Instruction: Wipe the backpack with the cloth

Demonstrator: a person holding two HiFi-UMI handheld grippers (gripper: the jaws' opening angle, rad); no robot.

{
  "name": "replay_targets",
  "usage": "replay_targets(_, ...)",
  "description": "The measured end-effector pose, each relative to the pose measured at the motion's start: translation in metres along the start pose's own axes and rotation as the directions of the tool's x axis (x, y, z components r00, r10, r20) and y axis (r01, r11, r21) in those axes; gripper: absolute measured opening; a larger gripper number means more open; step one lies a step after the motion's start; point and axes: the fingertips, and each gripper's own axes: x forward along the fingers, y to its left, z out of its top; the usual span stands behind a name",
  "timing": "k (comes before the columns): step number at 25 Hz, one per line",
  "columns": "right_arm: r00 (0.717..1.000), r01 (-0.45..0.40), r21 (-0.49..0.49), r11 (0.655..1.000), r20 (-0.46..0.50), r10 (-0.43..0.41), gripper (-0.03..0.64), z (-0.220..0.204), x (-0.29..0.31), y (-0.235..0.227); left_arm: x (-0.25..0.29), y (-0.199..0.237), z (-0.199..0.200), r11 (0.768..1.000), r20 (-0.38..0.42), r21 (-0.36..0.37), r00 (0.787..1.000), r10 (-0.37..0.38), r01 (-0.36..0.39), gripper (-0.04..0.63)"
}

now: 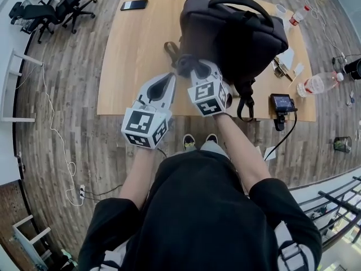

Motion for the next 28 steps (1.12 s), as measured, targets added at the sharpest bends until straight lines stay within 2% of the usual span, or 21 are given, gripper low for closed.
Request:
replay_targets(5, 0.980, 0.055, 0.124, 0.991, 0.181, -0.077, 0.051, 0.069, -0.039, -0.027, 0.001, 0.015, 0.002, 0.997, 0.026, -0.009, 0.996, 0.080, -0.080, 0.017)
replay_targets(10, 0.912, 0.098, 0.196, 0.976, 0.374, -0.167, 0.051, 0.152, -0.090, -0.064, 0.002, 0.016, 0.007, 0.996, 0.040, -0.006, 0.996, 0.084, -0.084, 0.017)
replay_targets(12, 0.885, 0.123, 0.217, 0.969, 0.417, -0.205, 0.050, 0.176, -0.104, -0.080, 0.002, 0.015, 0.008, 0.997, 0.045, -0.005, 0.996, 0.080, -0.079, 0.017)
replay_targets(14, 0.871, 0.146, 0.233, 0.961, 0.431, -0.237, 0.051, 0.192, -0.110, -0.094, 0.002, 0.014, 0.010, 0.997, 0.049, -0.006, 0.996, 0.075, -0.075, 0.017)
replay_targets(18, 0.877, 0.096, 0.310, 0.946, 0.424, -0.228, 0.051, 0.189, -0.104, -0.101, -0.001, 0.014, 0.010, 0.997, 0.055, -0.011, 0.995, 0.078, -0.077, 0.017)
replay_targets(21, 0.881, 0.105, 0.289, 0.952, 0.417, -0.223, 0.050, 0.179, -0.100, -0.092, -0.003, 0.015, 0.011, 0.996, 0.057, -0.011, 0.995, 0.083, -0.083, 0.017)
replay_targets(28, 0.923, 0.087, 0.281, 0.956, 0.338, -0.183, 0.049, 0.136, -0.072, -0.069, -0.002, 0.016, 0.008, 0.995, 0.052, -0.008, 0.994, 0.096, -0.095, 0.015)
